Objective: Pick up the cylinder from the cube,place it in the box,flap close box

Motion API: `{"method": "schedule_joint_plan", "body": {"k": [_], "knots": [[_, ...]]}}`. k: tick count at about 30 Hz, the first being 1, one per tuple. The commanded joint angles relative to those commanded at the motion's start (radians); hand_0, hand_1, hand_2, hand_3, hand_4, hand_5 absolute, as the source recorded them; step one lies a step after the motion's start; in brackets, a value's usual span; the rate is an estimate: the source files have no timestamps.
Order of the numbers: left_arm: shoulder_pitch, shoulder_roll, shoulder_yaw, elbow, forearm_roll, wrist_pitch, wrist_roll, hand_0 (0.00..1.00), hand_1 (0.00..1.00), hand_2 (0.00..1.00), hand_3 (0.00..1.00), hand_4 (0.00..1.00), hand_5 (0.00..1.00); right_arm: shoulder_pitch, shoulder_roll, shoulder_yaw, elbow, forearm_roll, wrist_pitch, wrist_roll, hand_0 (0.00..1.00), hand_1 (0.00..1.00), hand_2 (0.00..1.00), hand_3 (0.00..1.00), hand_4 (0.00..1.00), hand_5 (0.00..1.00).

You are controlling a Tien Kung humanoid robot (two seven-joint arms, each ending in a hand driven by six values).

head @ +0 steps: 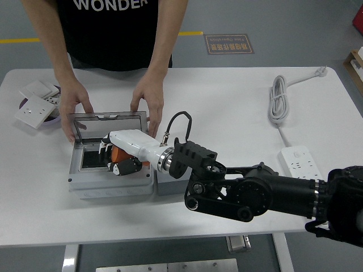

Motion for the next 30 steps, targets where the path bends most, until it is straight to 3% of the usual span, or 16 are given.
{"method": "schedule_joint_plan", "body": {"k": [3, 4, 9, 10, 20, 30], "knots": [[-0.001, 0.000, 0.001, 0.000, 0.001, 0.000, 0.000, 0.923, 0.852, 0.854, 0.951, 0.002, 0.002, -0.001, 0.000, 0.000, -0.003, -0.001, 0.004, 0.000, 0.665, 0.659, 0.651, 0.605, 0.299, 0.142], [-0.001, 0.001, 0.000, 0.000, 0.002, 0.000, 0.000, 0.923, 0.852, 0.854, 0.951, 0.002, 0.002, -0.001, 0.000, 0.000, -0.005, -0.002, 0.006, 0.000, 0.777, 0.729, 0.747, 0.717, 0.655, 0.186], [-0.002, 0.001, -0.001, 0.000, 0.006, -0.001, 0.000, 0.923, 0.852, 0.854, 0.951, 0.002, 0.002, -0.002, 0.000, -0.001, -0.011, -0.009, 0.009, 0.003, 0.777, 0.729, 0.747, 0.717, 0.655, 0.186], [-0.002, 0.001, 0.000, 0.000, 0.005, -0.001, -0.001, 0.923, 0.852, 0.854, 0.951, 0.002, 0.002, -0.003, 0.000, -0.001, -0.013, -0.009, 0.010, 0.004, 0.819, 0.742, 0.757, 0.773, 0.810, 0.288], [-0.005, 0.000, 0.008, 0.000, 0.005, -0.003, -0.003, 0.923, 0.852, 0.854, 0.951, 0.002, 0.002, -0.015, 0.000, 0.008, -0.001, 0.010, -0.001, 0.021, 0.831, 0.745, 0.760, 0.780, 0.857, 0.310], [0.001, -0.006, 0.026, 0.000, -0.011, -0.003, -0.007, 0.923, 0.852, 0.854, 0.951, 0.002, 0.002, -0.026, 0.000, 0.138, 0.133, 0.134, -0.004, 0.063, 0.835, 0.740, 0.755, 0.777, 0.862, 0.318]]}}
